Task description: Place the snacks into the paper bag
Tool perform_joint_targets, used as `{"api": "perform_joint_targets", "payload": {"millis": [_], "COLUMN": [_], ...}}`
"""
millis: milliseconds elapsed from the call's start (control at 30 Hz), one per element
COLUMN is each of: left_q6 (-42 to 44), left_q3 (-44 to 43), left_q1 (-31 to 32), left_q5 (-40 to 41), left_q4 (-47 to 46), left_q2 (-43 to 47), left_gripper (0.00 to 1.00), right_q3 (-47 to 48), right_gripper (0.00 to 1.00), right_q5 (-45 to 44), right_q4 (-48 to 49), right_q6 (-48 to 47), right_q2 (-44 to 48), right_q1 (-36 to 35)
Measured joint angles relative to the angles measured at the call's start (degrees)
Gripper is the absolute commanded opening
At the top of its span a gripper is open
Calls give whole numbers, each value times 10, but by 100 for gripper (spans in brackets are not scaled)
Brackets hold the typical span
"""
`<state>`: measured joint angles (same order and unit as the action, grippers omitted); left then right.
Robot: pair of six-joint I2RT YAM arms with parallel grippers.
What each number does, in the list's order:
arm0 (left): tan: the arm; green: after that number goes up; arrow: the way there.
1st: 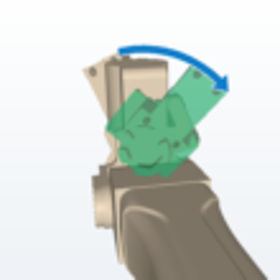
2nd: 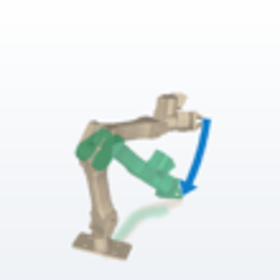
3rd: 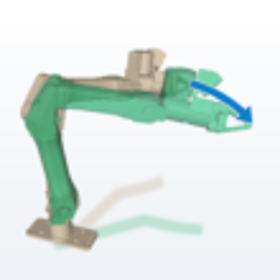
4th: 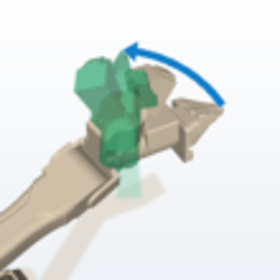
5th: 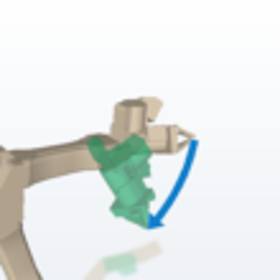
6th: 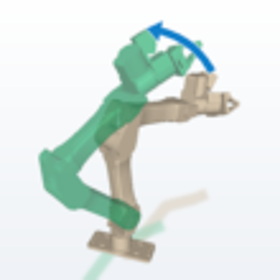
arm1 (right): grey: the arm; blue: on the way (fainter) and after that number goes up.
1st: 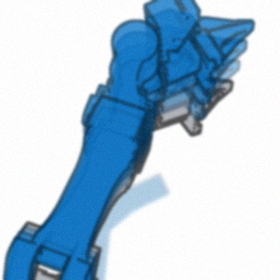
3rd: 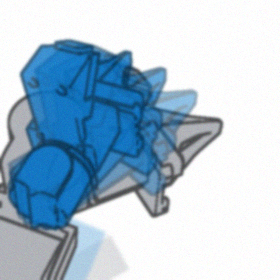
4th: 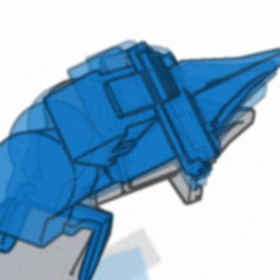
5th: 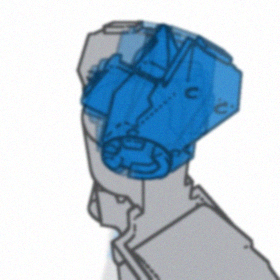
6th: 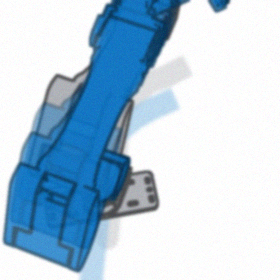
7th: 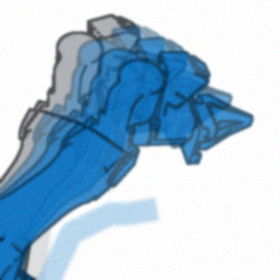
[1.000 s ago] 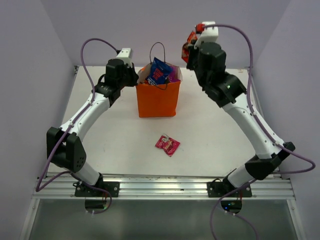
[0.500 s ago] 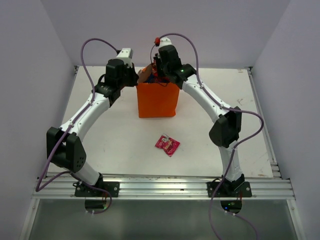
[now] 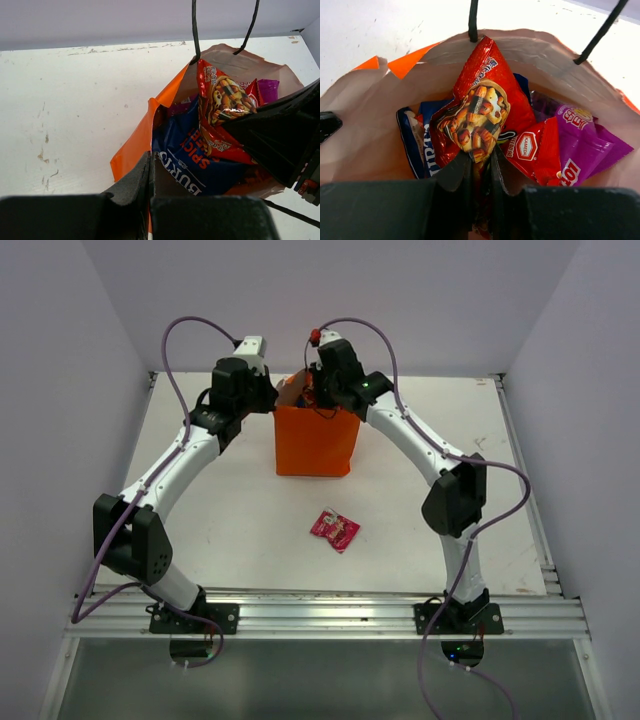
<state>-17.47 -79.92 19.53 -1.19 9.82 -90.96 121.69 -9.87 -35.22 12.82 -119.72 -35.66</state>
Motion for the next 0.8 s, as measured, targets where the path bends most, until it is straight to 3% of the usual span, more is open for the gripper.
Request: {"api": "perform_joint_targets", "payload": {"millis": [200,267,333,500,600,800], "left_q6": [0,0,0,-3,-4,-4], "left_q3": [0,0,0,1,1,1], "left_q1": [0,0,0,0,0,0], "left_q5": [2,2,2,0,2,2], "left_q4": [0,0,0,-3,-5,-6], "left_q2": [0,0,0,0,0,0], "left_gripper": [0,0,0,0,0,0], "right_q3": [51,56,56,18,-31,-150], "right_gripper": [0,19,54,72,79,80], "right_q5": [24,25,26,17,-3,-42], "right_q4": [-31,-35,-35,-24,-18,31], "right_q6": [7,7,8,-15,-35,-73], "right_q2": [-42,-49,-48,-6,67,303], "right_q1": [0,0,0,-5,-10,-12]}}
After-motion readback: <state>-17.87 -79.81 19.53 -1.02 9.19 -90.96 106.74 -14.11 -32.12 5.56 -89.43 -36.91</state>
